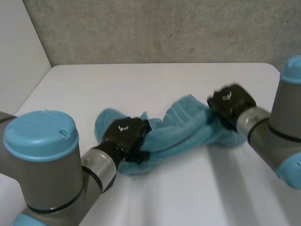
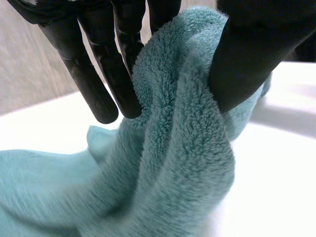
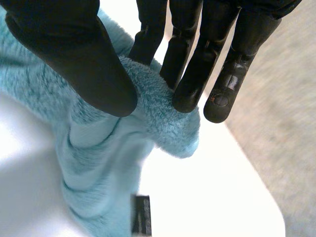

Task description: Fold the laundry

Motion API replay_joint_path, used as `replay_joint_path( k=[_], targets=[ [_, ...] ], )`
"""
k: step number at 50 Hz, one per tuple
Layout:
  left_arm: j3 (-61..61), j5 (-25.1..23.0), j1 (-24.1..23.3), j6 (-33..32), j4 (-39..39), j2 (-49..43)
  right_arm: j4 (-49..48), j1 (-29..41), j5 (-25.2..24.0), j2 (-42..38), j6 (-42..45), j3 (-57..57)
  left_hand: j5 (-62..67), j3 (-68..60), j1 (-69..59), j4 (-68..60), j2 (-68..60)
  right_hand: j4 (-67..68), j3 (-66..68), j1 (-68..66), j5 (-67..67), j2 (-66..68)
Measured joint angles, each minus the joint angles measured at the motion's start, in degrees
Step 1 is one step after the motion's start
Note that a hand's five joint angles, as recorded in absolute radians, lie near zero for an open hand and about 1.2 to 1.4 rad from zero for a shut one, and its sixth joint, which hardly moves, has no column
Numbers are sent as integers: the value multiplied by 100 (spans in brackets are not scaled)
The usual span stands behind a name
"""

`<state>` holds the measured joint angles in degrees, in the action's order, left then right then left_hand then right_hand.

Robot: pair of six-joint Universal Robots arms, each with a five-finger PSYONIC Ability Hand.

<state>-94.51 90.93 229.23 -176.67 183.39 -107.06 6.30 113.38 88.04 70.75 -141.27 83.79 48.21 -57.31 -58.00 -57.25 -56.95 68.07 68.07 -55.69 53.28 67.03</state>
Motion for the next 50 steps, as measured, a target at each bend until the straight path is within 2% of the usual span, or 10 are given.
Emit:
replay_joint_path(
  k=[4, 7, 9, 12, 16, 23, 32, 36, 41, 50],
  targets=[
    [-91, -32, -47, 53, -281, -23, 307, -215, 0, 108, 909, 601, -2208, 2066, 2371, 2114, 2073, 0, 0, 0, 0, 37],
    [-71, -53, -48, 57, -445, 7, 476, -261, -34, 203, 1149, 772, -2640, 2539, 2728, 2526, 2521, 0, 0, 0, 0, 37],
    [33, -93, -33, 46, -686, 106, 716, -298, -144, 372, 1359, 974, -3698, 3559, 3675, 3589, 3560, 0, 0, 0, 0, 37],
    [253, -172, 27, -41, -834, 208, 847, -314, -358, 510, 1405, 1121, -4456, 4278, 4384, 4313, 4253, 0, 0, 0, 0, 38],
    [701, -377, 252, -374, -902, 241, 886, -329, -679, 635, 1376, 1269, -4532, 4379, 4464, 4442, 4412, 0, 9, 0, 0, 38],
    [1926, -1072, 1031, -1542, -902, -426, 648, -350, -1058, 724, 1307, 1573, -4532, 4379, 4464, 4442, 4413, 0, 20, 0, 0, 38],
    [2970, -1786, 1252, -2473, -977, -1784, 335, -336, -1085, 700, 1288, 1796, -4184, 4141, 4190, 4106, 4071, 0, 20, 0, 0, 38],
    [3032, -1844, 1245, -2798, -1022, -2030, 287, -328, -1079, 689, 1257, 1815, -4181, 4124, 4190, 4101, 4065, 0, 20, 0, 0, 38],
    [2997, -1858, 1262, -3615, -1038, -2349, 237, -307, -1077, 634, 1176, 1834, -4181, 4124, 4190, 4101, 4065, 0, 20, 0, 0, 38],
    [3008, -1835, 1291, -3862, -490, -2628, 227, -294, -1078, 499, 1155, 1835, -3904, 3854, 3891, 3829, 3784, 0, 33, 0, 0, 38]
  ],
)
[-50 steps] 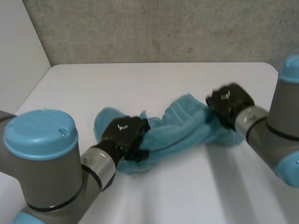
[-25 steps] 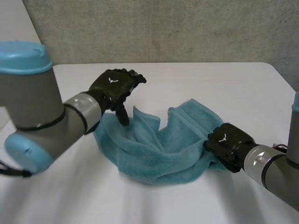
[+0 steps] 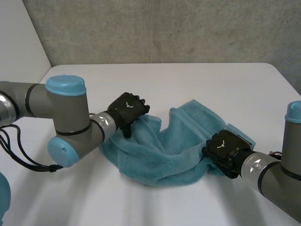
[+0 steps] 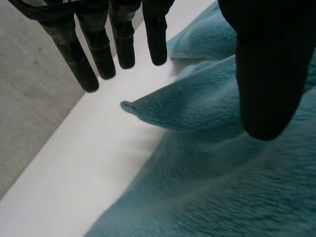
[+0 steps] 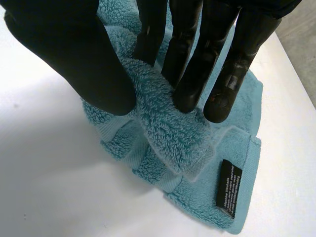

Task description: Fold the laundry

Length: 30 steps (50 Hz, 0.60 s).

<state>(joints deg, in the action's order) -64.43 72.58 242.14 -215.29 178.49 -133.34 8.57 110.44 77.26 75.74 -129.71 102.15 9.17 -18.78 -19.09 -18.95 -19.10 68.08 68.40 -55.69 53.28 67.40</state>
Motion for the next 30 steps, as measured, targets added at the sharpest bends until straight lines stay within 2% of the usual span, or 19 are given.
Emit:
replay_joint_path(
  k=[3, 7, 13, 18, 19, 21, 27, 30],
  targets=[
    [13, 2, 2, 14, 200, -66, -7, 2, 0, -19, -1, -1, 339, -344, -368, -334, -325, 0, 5, 0, 0, 0],
    [81, 2, 2, 41, 448, -254, -100, -2, 9, -83, -2, -9, 1575, -1608, -1716, -1609, -1614, 1, 6, 0, 0, 0],
    [201, -3, 1, 44, 487, -486, -265, -32, 32, -205, -2, -82, 2800, -2868, -2949, -2861, -2845, 1, 6, 0, 0, 0],
    [337, -6, 3, 37, 513, -630, -341, -47, 53, -304, -5, -229, 3163, -3237, -3235, -3237, -3215, 1, 6, 0, 0, 0],
    [410, -7, 5, 36, 539, -675, -365, -52, 64, -351, -15, -331, 3838, -3909, -3936, -3907, -3893, 1, 6, 0, 0, 0],
    [478, -7, 6, 36, 573, -700, -378, -54, 74, -391, -35, -430, 4368, -4424, -4425, -4427, -4421, 1, 6, 0, 0, 0],
    [638, -1, 8, 17, 806, -715, -445, -57, 107, -576, -369, -1089, 4649, -4926, -4518, -4931, -4933, 1, 6, 0, 0, 0],
    [746, 39, 16, 5, 1219, -675, -507, -54, 157, -696, -684, -1656, 4649, -4936, -4518, -4931, -4945, 1, 6, 0, 0, 0]
  ],
)
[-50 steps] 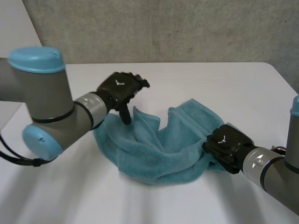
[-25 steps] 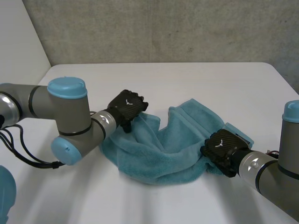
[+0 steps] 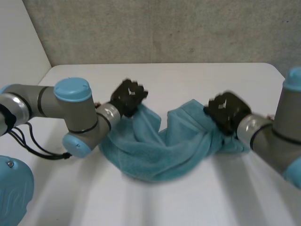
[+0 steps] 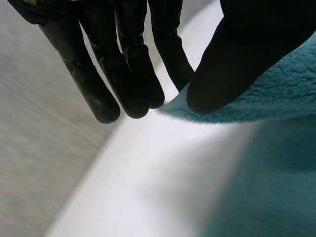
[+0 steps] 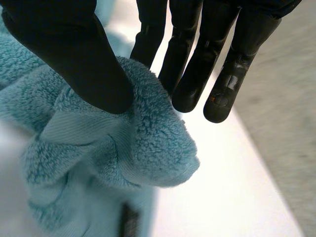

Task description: Fold the laundry

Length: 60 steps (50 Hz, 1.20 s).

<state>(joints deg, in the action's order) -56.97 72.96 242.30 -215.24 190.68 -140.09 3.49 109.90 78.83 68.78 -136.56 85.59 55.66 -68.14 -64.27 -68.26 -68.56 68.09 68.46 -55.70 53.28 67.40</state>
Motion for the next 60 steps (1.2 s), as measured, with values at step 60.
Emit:
replay_joint_path(
  k=[60],
  targets=[
    [-5041, 1021, 1339, 1467, 1858, 4299, -130, -2256, -2242, 1834, -3056, 1144, 0, -25, 0, -27, -20, -5353, -5502, 4259, -4944, -5332]
  ],
)
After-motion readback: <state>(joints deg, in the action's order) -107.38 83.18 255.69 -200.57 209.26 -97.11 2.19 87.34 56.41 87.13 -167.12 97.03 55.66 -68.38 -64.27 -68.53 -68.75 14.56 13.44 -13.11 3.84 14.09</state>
